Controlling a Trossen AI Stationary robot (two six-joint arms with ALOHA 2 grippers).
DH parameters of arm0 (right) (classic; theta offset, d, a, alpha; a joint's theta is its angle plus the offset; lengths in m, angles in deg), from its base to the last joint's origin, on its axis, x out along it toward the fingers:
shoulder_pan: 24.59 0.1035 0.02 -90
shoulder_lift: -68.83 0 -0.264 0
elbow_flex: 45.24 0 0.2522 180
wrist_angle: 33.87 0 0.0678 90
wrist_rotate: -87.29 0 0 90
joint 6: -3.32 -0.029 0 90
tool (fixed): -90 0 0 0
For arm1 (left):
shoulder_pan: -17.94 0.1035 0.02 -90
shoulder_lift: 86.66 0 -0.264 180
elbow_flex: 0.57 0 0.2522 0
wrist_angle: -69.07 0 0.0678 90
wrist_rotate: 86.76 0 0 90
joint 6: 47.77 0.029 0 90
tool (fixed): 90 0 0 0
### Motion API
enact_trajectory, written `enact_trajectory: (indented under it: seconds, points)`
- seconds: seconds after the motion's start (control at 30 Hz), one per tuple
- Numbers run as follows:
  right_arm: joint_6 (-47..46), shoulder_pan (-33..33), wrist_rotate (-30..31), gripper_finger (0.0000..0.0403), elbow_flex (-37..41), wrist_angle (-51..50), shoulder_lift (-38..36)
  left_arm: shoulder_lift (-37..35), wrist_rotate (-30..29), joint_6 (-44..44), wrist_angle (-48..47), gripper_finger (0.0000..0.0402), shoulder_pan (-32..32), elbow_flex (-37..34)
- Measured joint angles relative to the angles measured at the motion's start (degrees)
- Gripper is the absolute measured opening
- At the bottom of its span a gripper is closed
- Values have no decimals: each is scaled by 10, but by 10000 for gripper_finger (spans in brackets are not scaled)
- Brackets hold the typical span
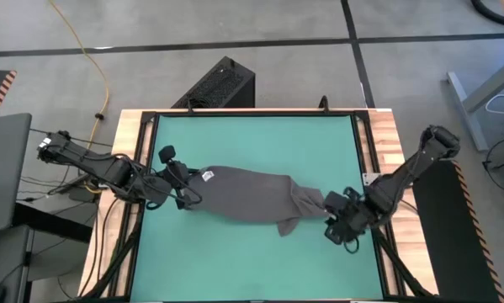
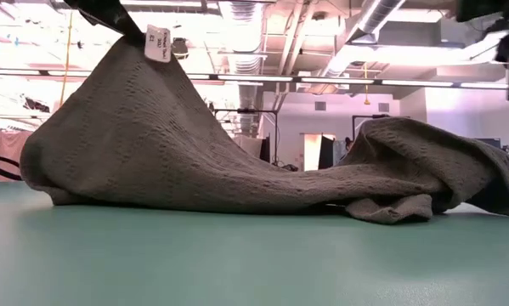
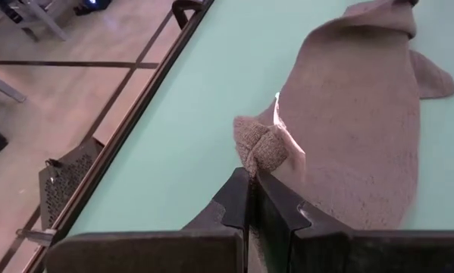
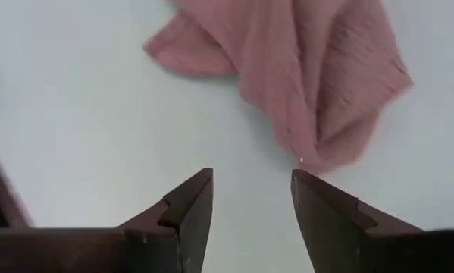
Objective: Roll towel into tight, uniform cylinder
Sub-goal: Fold the gray towel
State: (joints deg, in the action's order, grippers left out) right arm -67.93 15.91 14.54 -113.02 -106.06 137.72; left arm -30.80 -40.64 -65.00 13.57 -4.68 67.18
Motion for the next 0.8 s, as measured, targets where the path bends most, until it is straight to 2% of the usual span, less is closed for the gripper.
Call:
enact_trajectory:
  seconds: [0.17,0.43,0.63,0.8]
  points:
    - [-51,53,52,194,21,-13,61,0,0,4,14,2,0,0]
    - [-159,82,97,195,23,-49,186,0,16,6,16,2,0,0]
    - [-189,81,84,223,23,-58,251,0,16,11,18,2,0,0]
    - [-190,77,85,256,25,-37,260,0,17,11,18,2,0,0]
